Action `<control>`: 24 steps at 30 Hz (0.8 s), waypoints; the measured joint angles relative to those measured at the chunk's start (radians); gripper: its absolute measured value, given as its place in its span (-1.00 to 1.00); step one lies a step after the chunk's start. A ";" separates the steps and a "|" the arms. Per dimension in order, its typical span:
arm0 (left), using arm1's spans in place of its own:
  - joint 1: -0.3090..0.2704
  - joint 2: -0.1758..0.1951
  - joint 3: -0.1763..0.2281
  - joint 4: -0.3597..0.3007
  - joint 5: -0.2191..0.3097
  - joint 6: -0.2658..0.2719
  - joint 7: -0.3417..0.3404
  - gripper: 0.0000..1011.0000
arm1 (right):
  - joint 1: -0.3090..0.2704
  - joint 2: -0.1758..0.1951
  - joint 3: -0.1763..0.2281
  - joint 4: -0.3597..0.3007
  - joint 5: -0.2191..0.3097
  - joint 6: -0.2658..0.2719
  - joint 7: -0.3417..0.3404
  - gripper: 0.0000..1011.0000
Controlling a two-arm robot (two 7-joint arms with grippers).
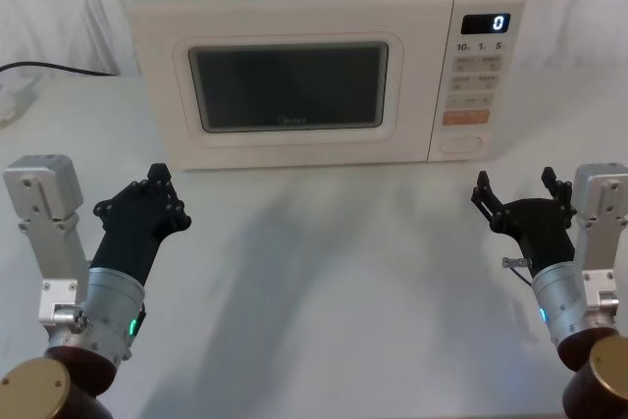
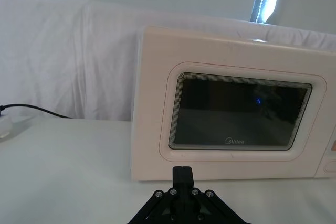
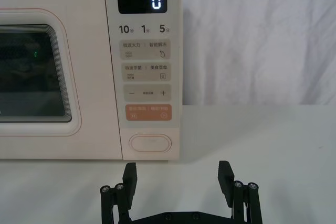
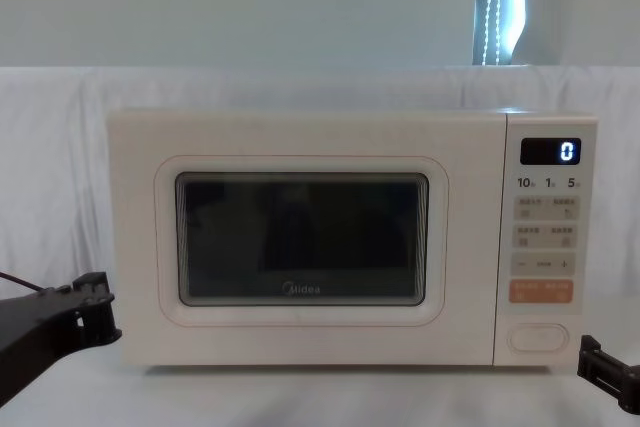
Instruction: Press the button to open the microwave door with one hand; close the microwave door with the other hand.
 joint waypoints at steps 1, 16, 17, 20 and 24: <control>0.000 0.000 0.000 0.000 0.000 0.000 0.000 -1.00 | 0.000 0.000 0.000 0.000 0.000 0.000 0.000 0.98; 0.000 0.000 0.000 0.000 0.000 0.000 0.000 -0.35 | 0.000 0.000 0.000 0.000 0.000 0.000 0.000 0.98; 0.000 0.000 0.000 0.000 0.000 0.000 0.000 -0.27 | 0.000 0.000 0.000 0.000 0.000 0.000 0.000 0.98; 0.000 0.000 0.000 0.000 0.000 0.000 0.000 -0.07 | 0.000 0.000 0.000 0.000 0.000 0.000 0.000 0.98; 0.000 0.000 0.000 0.000 0.000 0.000 0.000 0.19 | 0.000 0.000 0.000 0.000 0.000 0.000 0.000 0.98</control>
